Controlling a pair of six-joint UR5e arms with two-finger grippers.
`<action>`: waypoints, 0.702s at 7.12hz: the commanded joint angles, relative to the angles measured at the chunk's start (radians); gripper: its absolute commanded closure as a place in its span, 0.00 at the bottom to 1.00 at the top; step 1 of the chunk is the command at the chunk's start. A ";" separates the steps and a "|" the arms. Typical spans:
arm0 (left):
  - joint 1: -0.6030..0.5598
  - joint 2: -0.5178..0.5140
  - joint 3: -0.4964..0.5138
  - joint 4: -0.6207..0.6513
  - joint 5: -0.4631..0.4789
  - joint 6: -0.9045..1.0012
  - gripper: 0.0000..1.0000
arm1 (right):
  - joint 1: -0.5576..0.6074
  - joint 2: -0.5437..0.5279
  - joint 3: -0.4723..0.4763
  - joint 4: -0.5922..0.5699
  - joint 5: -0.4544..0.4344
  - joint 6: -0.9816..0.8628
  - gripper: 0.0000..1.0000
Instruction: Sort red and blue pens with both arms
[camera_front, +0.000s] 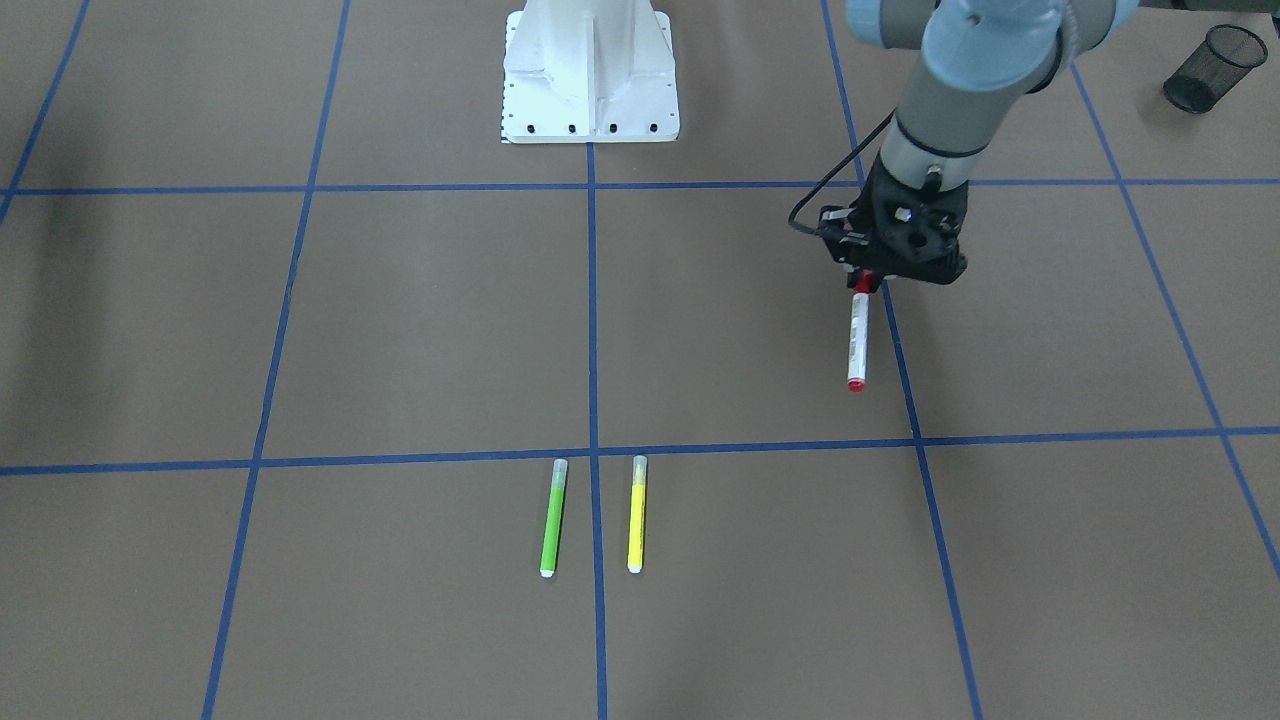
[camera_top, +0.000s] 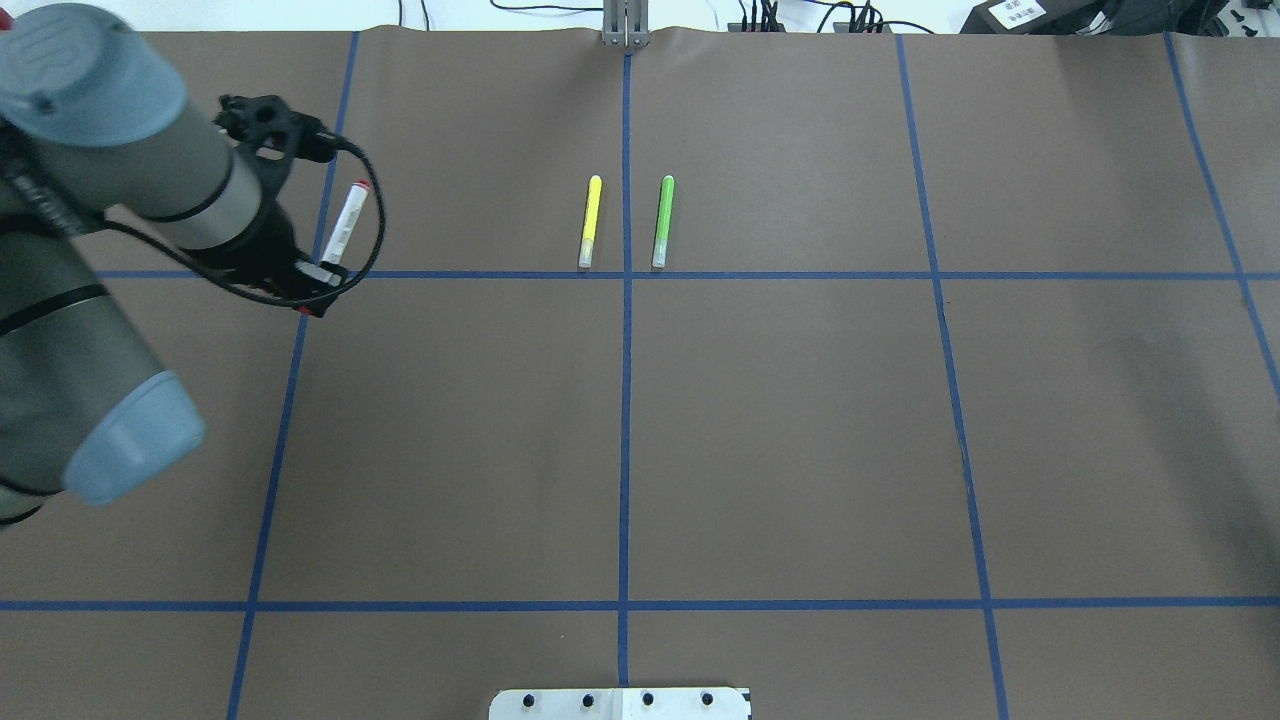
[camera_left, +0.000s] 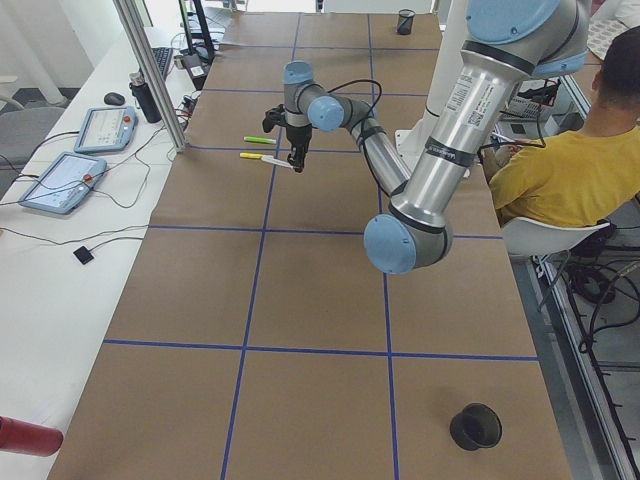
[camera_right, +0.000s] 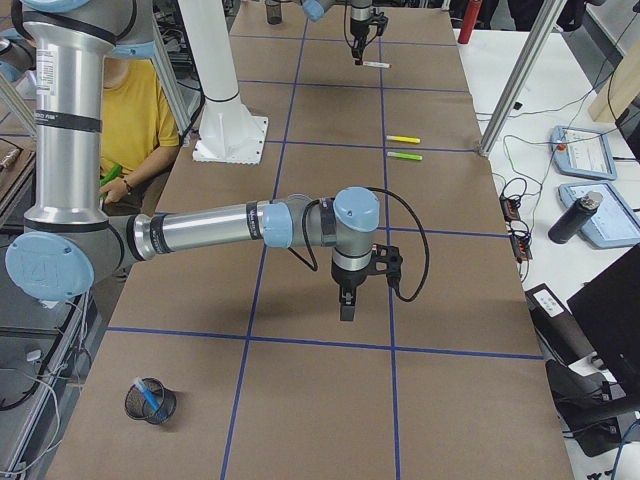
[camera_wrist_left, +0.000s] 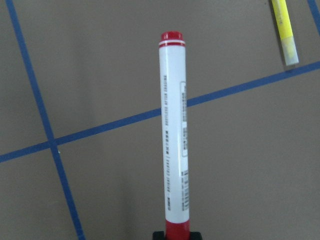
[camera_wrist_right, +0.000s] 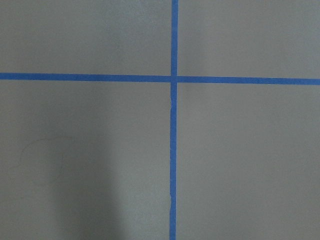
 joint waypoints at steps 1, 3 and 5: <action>-0.087 0.238 -0.174 -0.011 -0.008 0.008 1.00 | 0.000 -0.002 0.000 0.000 0.001 -0.001 0.00; -0.281 0.372 -0.202 -0.016 -0.113 0.255 1.00 | 0.000 -0.003 0.000 0.000 0.001 -0.001 0.00; -0.463 0.517 -0.178 -0.016 -0.215 0.463 1.00 | 0.000 -0.003 0.000 0.000 0.001 -0.001 0.00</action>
